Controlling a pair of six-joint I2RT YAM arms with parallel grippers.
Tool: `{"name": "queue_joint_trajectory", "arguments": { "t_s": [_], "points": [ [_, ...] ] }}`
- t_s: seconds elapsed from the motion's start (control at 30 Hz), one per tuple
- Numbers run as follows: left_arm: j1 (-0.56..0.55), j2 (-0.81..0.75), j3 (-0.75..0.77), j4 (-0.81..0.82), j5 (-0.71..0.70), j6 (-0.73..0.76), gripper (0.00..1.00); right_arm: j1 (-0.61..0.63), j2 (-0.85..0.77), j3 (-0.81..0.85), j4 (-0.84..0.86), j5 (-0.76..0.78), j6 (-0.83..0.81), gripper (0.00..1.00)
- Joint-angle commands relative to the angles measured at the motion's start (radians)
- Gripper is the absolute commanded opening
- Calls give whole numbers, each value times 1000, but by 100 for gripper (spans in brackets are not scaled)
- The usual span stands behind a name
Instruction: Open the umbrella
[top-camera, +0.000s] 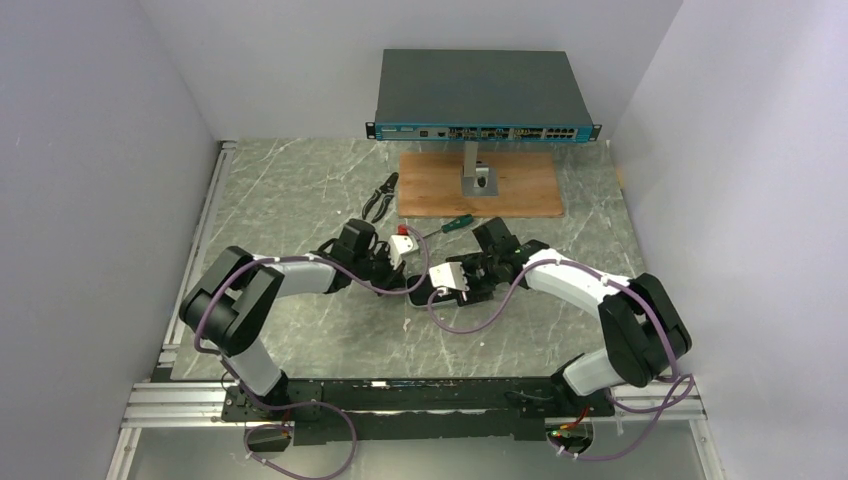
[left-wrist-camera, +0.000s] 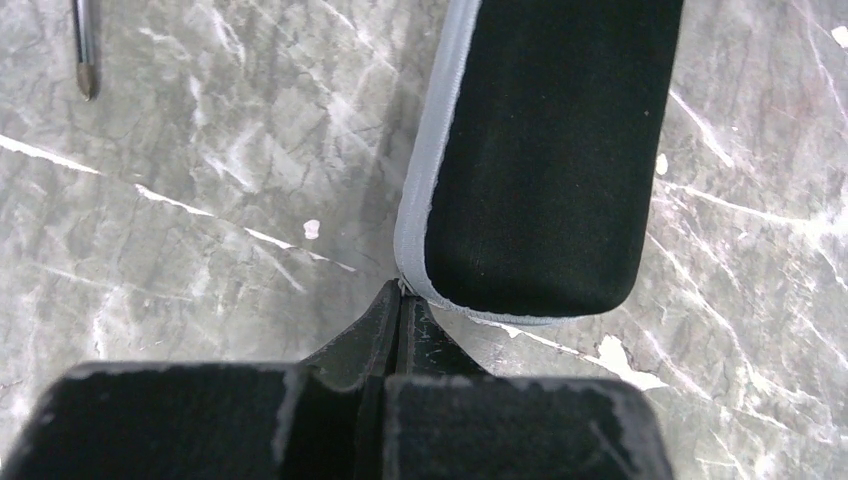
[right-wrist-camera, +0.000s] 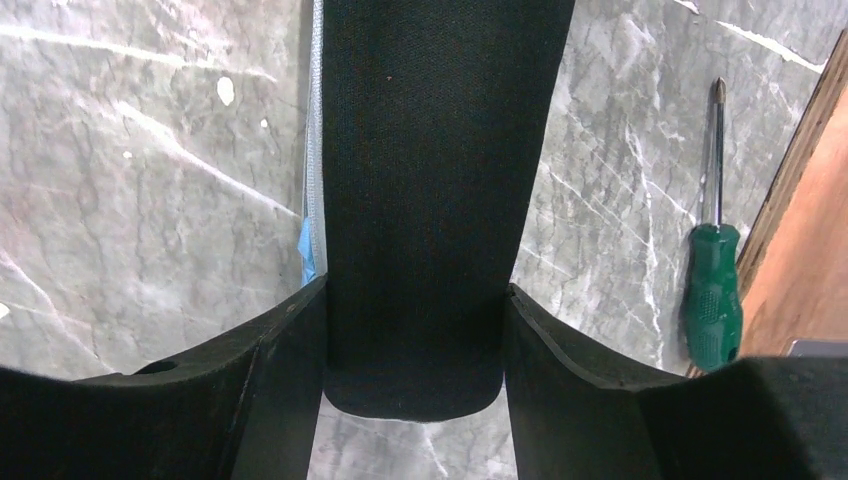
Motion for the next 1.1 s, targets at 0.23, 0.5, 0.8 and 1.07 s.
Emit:
{"name": "queue_joint_trajectory", "arguments": {
  "t_s": [0.23,0.5,0.8,1.07],
  "points": [
    [-70,-13,13,21,104,126,0,24,76,23,-159,-49,-186,44],
    [-87,-53,-80,83,43,-29,0,-142,-57,123,-87,-137,355,88],
    [-129,-55,-106,165,-59,-153,0,-247,-194,134,-138,-109,1005,99],
    [-193,-41,-95,201,-131,-207,0,-253,-131,113,-218,-125,1322,100]
  ]
}}
